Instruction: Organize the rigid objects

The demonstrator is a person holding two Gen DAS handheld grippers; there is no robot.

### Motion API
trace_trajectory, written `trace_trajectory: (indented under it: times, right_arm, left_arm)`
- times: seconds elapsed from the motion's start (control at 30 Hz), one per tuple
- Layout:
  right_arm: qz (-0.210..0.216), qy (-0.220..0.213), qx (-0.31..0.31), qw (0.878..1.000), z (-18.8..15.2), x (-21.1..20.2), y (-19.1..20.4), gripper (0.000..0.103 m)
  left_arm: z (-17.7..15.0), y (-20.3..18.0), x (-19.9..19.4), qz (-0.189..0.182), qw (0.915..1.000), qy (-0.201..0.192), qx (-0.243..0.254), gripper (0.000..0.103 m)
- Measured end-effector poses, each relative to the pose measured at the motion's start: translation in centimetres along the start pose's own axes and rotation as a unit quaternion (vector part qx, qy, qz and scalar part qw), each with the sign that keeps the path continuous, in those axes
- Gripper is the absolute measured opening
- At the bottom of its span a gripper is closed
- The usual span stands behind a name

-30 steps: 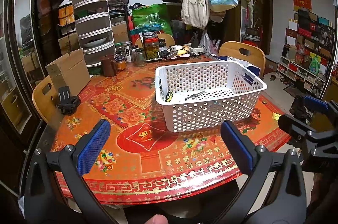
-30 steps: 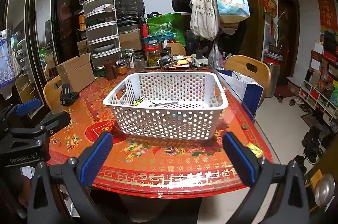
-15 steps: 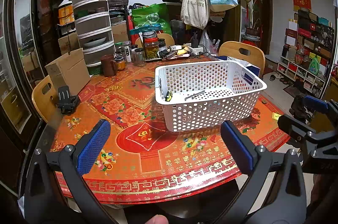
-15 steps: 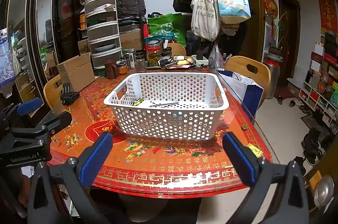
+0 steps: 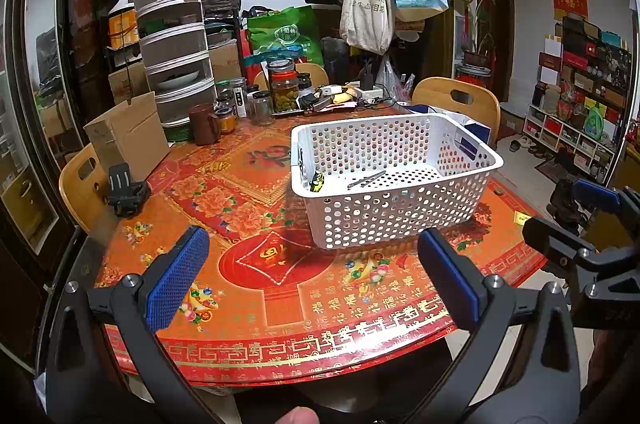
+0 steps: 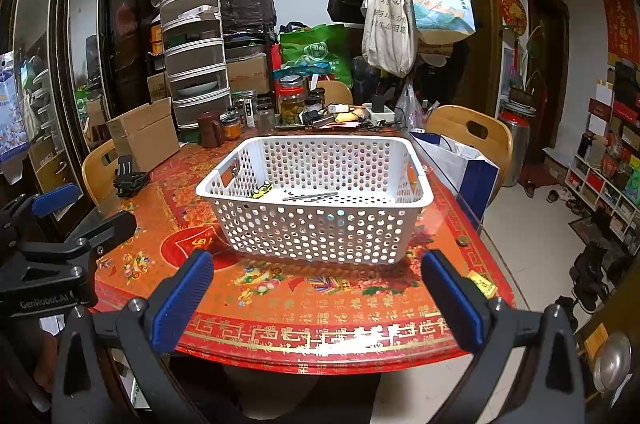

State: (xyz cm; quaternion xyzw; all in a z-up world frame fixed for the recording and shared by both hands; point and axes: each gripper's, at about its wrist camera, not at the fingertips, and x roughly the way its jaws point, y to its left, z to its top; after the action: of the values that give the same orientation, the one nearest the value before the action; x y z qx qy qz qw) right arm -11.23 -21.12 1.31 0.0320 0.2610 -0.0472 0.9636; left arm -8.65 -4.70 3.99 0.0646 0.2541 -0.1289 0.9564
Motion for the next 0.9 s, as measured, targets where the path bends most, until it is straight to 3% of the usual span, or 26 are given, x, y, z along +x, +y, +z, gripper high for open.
trace_trajectory:
  times: [0.9]
  right_arm:
    - [0.001, 0.005, -0.004, 1.000, -0.38, 0.17, 0.08, 0.103]
  left_arm:
    - [-0.79, 0.41, 0.01, -0.012, 0.9999, 0.004, 0.008, 0.103]
